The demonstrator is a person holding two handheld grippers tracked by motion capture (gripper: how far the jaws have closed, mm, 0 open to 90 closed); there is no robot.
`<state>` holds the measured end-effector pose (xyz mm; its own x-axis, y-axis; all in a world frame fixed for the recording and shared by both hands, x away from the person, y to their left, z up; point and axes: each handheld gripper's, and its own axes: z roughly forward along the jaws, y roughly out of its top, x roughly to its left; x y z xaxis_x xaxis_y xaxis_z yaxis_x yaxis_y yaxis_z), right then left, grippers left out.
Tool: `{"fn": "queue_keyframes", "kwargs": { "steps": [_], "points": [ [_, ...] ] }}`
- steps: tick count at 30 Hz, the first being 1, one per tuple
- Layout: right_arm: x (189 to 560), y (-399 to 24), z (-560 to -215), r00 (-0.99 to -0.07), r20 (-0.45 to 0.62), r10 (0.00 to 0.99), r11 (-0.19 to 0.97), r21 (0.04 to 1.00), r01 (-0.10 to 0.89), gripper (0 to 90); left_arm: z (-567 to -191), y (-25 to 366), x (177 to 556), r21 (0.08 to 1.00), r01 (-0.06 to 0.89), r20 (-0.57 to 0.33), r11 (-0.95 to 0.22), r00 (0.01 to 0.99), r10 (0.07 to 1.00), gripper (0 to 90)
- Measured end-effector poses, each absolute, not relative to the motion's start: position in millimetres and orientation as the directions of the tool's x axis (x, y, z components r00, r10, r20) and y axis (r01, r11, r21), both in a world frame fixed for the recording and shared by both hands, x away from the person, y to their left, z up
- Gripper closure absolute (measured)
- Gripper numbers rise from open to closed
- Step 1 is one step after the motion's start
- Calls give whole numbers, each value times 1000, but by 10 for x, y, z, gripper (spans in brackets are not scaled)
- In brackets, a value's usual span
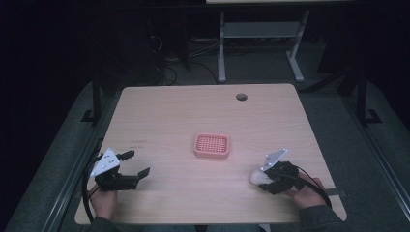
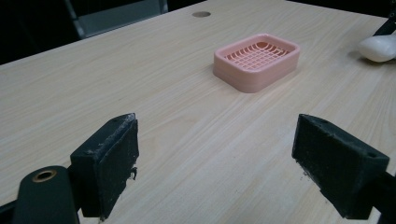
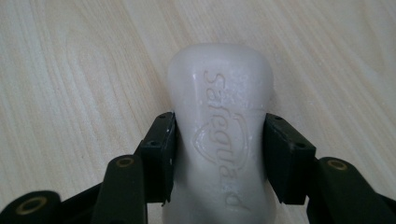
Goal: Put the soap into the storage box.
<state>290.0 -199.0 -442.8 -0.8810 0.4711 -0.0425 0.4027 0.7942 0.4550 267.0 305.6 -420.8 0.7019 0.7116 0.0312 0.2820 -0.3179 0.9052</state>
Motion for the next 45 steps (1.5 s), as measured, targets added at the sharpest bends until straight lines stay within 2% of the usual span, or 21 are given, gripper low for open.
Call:
{"fn": "queue_keyframes", "kwargs": {
  "steps": [26, 45],
  "points": [
    [2891, -1947, -4245, -894, -75, 441, 797, 491, 352, 483, -4215, 3070, 2672, 906, 290, 21, -308, 697, 717, 141],
    [3129, -1703, -4022, -918, -101, 383, 830, 473, 294, 484, -4205, 3089, 2663, 905, 290, 25, -310, 693, 721, 141]
  ]
}}
